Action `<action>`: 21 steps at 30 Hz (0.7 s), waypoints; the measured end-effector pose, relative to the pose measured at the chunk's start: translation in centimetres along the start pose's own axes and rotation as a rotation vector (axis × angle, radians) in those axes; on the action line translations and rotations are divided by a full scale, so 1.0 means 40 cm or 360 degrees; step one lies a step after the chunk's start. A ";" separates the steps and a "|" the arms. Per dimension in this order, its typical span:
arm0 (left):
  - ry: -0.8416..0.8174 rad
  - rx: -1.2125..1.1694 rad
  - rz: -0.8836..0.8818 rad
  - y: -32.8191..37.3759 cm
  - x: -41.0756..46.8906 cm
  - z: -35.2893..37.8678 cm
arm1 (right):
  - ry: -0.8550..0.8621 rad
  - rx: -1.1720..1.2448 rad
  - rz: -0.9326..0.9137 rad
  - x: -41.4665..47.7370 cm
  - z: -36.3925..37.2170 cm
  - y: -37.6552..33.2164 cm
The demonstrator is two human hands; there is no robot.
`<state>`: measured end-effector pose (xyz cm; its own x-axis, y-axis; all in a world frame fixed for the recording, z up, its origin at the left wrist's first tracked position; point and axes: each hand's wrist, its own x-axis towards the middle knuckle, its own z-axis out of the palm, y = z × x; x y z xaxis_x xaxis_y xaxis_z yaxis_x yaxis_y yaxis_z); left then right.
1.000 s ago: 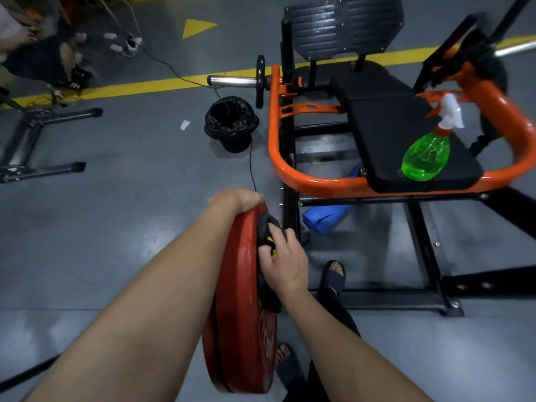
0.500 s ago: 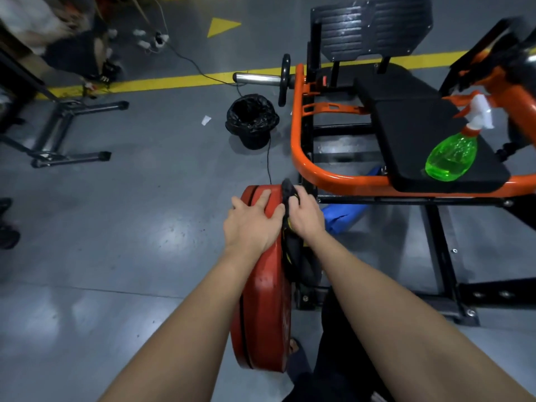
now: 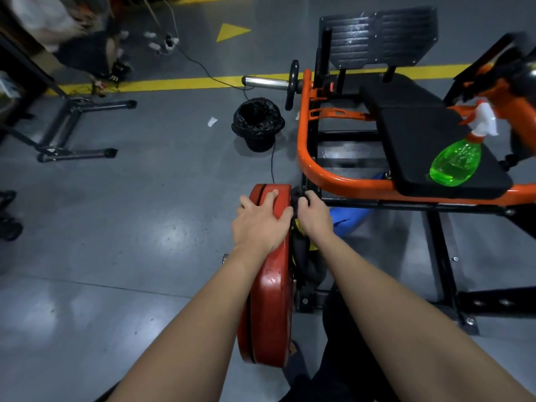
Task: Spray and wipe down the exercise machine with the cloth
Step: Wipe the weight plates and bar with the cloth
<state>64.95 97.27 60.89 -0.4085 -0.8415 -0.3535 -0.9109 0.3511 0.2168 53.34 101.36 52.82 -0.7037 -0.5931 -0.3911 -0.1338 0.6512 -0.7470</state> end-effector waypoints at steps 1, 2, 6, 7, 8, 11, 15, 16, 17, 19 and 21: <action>0.0006 -0.0022 0.0000 -0.001 0.002 0.000 | 0.0023 -0.0019 -0.0010 -0.013 0.007 -0.002; 0.0011 -0.0042 0.0000 -0.003 0.002 0.000 | 0.0062 -0.0034 -0.0046 -0.042 0.012 0.006; 0.0042 -0.0055 0.0034 -0.007 -0.011 0.003 | 0.0173 -0.0047 -0.0352 -0.160 0.004 0.060; 0.0048 -0.0051 0.0026 -0.008 -0.012 0.005 | 0.0174 -0.0068 -0.0346 -0.155 0.005 0.056; 0.0043 -0.0046 0.0012 -0.010 -0.012 0.007 | 0.0187 -0.0098 -0.0305 -0.137 0.011 0.047; -0.0015 0.0011 -0.0026 -0.009 -0.016 0.010 | 0.0243 -0.0176 -0.0130 -0.093 0.030 0.016; -0.0097 0.0041 -0.0054 -0.009 -0.030 0.004 | 0.0277 -0.0224 -0.0126 -0.092 0.040 0.034; -0.0124 0.0031 -0.0059 -0.008 -0.035 -0.001 | 0.0285 -0.0226 -0.0148 -0.097 0.040 0.038; -0.0150 0.0014 -0.0074 -0.004 -0.035 -0.010 | 0.0298 -0.0225 -0.0167 -0.102 0.038 0.037; -0.0171 0.0040 -0.0138 0.008 -0.020 -0.027 | 0.0328 -0.0235 -0.0170 -0.099 0.037 0.032; -0.0120 0.0130 -0.0194 0.037 0.011 -0.042 | 0.0313 -0.0260 -0.0193 -0.100 0.037 0.030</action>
<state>63.53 96.72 62.59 -0.2949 -0.8478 -0.4407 -0.9545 0.2828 0.0945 57.02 103.81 52.71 -0.7955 -0.5785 -0.1806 -0.3246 0.6583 -0.6792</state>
